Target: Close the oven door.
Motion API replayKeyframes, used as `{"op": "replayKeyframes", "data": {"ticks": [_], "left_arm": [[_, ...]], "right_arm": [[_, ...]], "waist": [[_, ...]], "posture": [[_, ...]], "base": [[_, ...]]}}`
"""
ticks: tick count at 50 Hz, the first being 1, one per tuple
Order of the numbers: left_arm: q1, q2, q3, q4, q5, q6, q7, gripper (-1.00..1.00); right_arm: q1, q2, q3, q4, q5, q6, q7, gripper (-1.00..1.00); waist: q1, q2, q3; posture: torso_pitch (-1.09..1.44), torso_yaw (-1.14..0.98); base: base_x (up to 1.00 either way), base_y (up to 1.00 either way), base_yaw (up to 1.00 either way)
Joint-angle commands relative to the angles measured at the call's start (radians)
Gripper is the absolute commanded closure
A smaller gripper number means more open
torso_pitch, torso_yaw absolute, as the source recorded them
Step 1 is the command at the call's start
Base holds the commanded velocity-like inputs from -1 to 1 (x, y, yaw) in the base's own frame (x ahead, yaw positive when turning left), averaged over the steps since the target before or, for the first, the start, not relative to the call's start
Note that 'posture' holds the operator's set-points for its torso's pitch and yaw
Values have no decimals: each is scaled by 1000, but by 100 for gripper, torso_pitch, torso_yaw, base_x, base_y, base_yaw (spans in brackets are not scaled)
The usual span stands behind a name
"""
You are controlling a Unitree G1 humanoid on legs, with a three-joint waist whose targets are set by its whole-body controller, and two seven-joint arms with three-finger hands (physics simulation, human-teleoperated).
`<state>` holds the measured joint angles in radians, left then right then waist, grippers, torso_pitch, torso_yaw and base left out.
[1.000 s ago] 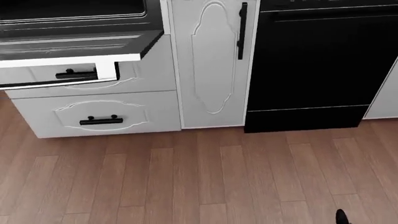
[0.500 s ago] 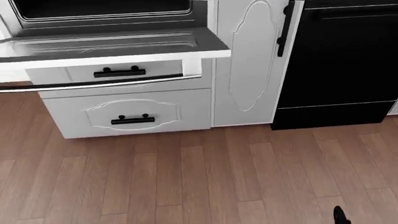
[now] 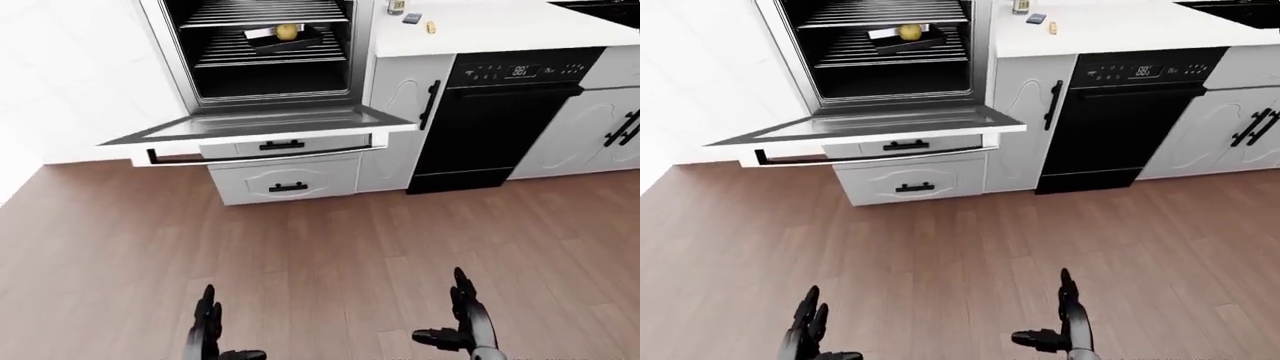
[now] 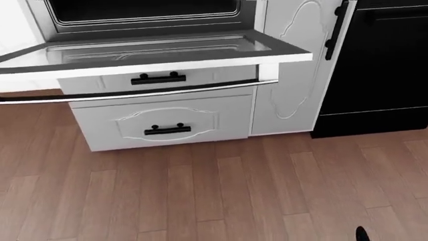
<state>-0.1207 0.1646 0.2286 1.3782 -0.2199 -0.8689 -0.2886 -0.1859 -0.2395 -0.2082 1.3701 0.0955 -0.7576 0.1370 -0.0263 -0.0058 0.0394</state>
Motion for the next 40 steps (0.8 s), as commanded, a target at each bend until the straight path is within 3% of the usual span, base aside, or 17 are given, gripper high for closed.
{"op": "replayKeyframes", "data": {"ticks": [1,2,3,4,5,6,18,20,22,23,27,31,33,35,36,38,40], "left_arm": [[-10,17,7,-20,-11,-30,7,-100],[-10,17,7,-21,-11,-29,7,-100],[-10,16,7,-21,-12,-29,6,-100],[-10,17,6,-21,-11,-30,7,-100],[-9,16,6,-22,-12,-30,7,-100],[-9,16,5,-22,-12,-31,7,-100],[-9,17,6,-21,-16,-26,4,-100],[-9,18,6,-21,-17,-26,2,-100],[-10,18,7,-20,-17,-25,0,-100],[-10,18,7,-20,-17,-25,-1,-100],[-11,19,9,-19,-18,-23,-3,-100],[-10,19,10,-19,-18,-24,-4,-100],[-10,19,10,-19,-18,-25,-3,-100],[-9,18,10,-20,-18,-26,-3,-100],[-9,18,10,-20,-18,-26,-3,-100],[-10,17,9,-20,-18,-25,-3,-100],[-9,17,8,-21,-18,-26,-3,-100]], "right_arm": [[-18,-2,2,-24,-2,-29,4,-100],[-17,-1,1,-24,-1,-29,5,-100],[-17,0,2,-24,-2,-29,5,-100],[-17,0,2,-24,-2,-29,4,-100],[-17,1,3,-24,-2,-29,6,-100],[-17,1,3,-24,-2,-29,6,-100],[-13,0,8,-23,-11,-30,-2,-100],[-13,1,8,-23,-12,-29,-1,-100],[-13,1,7,-23,-13,-29,0,-100],[-13,0,7,-23,-13,-29,0,-100],[-14,0,6,-22,-13,-28,1,-100],[-14,0,5,-22,-13,-28,3,-100],[-14,0,5,-22,-13,-29,5,-100],[-14,0,4,-22,-12,-28,7,-100],[-14,0,4,-23,-11,-28,8,-100],[-14,0,4,-24,-11,-28,9,-100],[-15,0,3,-25,-9,-26,9,-100]], "waist": [[4,10,-8],[5,38,-7],[9,89,-25],[9,98,-43],[21,70,-18],[22,68,-9],[18,-29,-7],[18,-54,-9],[14,-99,-21],[-1,-57,-12],[12,-53,-20],[10,-11,-7],[9,28,-9],[13,102,-30],[21,67,-25],[27,65,-10],[30,49,-14]], "posture": [[0,0],[0,0],[0,0],[0,0],[0,0],[0,0],[0,0],[0,0],[0,0],[0,0],[0,0],[0,0],[0,0],[0,0],[0,0],[0,0],[0,0]], "base": [[3,38,0],[1,38,0],[2,38,0],[2,37,0],[4,35,0],[5,32,0],[7,30,0],[8,29,0],[8,29,0],[9,29,0],[8,28,0],[9,28,0],[10,28,0],[9,28,0],[9,28,0],[10,28,0],[10,28,0]]}}
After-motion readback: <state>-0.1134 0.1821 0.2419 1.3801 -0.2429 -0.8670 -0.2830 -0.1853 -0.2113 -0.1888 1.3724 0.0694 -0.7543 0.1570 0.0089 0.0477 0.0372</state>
